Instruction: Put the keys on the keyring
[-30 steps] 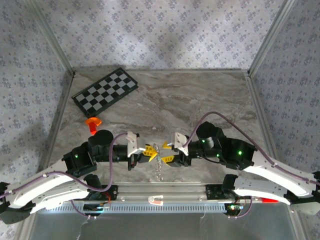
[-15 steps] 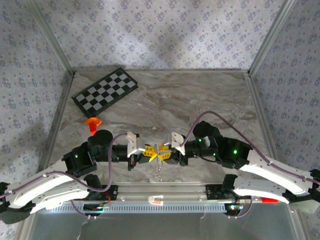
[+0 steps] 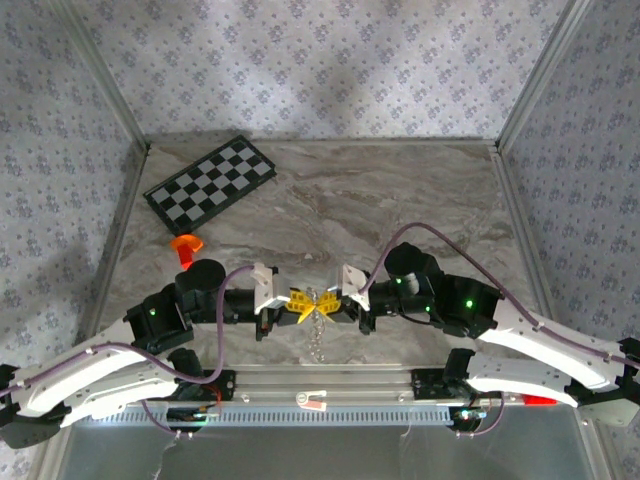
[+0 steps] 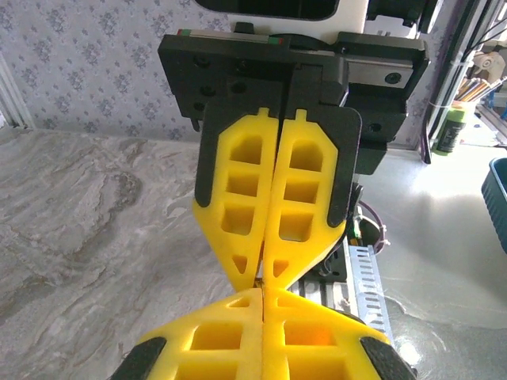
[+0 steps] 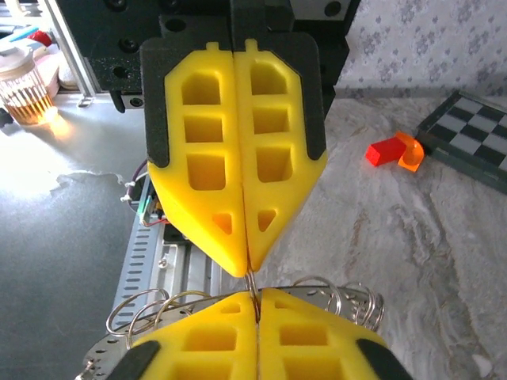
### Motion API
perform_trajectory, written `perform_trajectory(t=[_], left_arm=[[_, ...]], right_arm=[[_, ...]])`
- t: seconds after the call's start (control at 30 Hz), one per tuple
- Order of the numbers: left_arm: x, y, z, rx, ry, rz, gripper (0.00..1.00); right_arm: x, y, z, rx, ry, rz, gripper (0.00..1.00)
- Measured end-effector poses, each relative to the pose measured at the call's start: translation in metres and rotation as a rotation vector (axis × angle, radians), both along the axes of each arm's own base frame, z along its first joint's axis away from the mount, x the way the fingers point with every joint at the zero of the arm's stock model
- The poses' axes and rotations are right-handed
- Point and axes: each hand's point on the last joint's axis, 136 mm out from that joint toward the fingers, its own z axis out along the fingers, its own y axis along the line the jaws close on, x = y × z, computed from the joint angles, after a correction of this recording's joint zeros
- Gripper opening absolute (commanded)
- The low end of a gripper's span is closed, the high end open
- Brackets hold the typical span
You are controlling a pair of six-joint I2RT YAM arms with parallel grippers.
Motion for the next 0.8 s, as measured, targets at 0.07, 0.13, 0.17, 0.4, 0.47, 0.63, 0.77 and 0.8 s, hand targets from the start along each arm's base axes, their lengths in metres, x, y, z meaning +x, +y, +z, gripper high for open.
perform_trajectory(t=[0.07,0.13,0.17,0.4,0.47,0.63,0.77,0.8], left_arm=[[0.0,0.0,-0.001,0.002,0.0,0.003,0.0],[0.002,0.0,-0.003,0.006,0.0,0.01,0.0],[0.003,0.0,-0.003,0.009,0.0,0.016,0.04],[0.013,0.007,-0.016,0.064,-0.004,0.084,0.26],[0.014,0.009,-0.022,0.088,0.003,0.097,0.28],[0.016,0.013,-0.033,0.133,0.018,0.116,0.33],[0.017,0.011,-0.036,0.147,0.024,0.118,0.34],[0.018,0.01,-0.037,0.151,0.026,0.117,0.35]], right_arm=[[0.0,0.0,-0.001,-0.003,-0.001,0.001,0.0],[0.0,0.0,-0.002,-0.009,0.001,0.0,0.0],[0.001,0.0,-0.003,-0.012,0.0,-0.005,0.0],[0.008,-0.008,-0.015,-0.077,-0.006,-0.047,0.0],[0.009,-0.011,-0.016,-0.101,-0.013,-0.053,0.0],[0.013,-0.014,-0.01,-0.15,-0.042,-0.061,0.0],[0.013,-0.016,-0.01,-0.21,-0.062,-0.057,0.0],[0.013,-0.016,-0.012,-0.226,-0.063,-0.055,0.0]])
